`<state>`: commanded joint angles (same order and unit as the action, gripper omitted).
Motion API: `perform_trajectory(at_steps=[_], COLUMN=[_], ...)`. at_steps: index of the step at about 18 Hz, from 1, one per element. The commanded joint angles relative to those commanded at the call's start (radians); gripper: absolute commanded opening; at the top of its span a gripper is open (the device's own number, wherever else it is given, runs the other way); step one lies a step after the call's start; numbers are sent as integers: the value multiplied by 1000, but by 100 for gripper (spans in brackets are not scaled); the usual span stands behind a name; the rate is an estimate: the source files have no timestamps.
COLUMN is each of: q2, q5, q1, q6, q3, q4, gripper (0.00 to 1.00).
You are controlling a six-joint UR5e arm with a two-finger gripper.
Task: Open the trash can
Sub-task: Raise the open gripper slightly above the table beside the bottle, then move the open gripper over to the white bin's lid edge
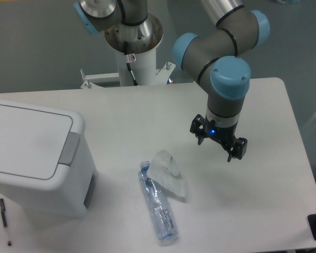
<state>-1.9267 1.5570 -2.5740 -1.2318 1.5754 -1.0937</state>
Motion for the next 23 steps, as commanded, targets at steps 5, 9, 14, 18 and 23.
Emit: perform_trajectory(at_steps=[5,9,14,18,23], q2=[0,-2,29,52,54], q5=[-3,11,11,3,-90], q1=[2,21,23,23,63], q6=[0,-5,0,53,260], q3=[0,3,99,143,63], q4=[3,3,130,198,186], gripper=[100,100,100,100,100])
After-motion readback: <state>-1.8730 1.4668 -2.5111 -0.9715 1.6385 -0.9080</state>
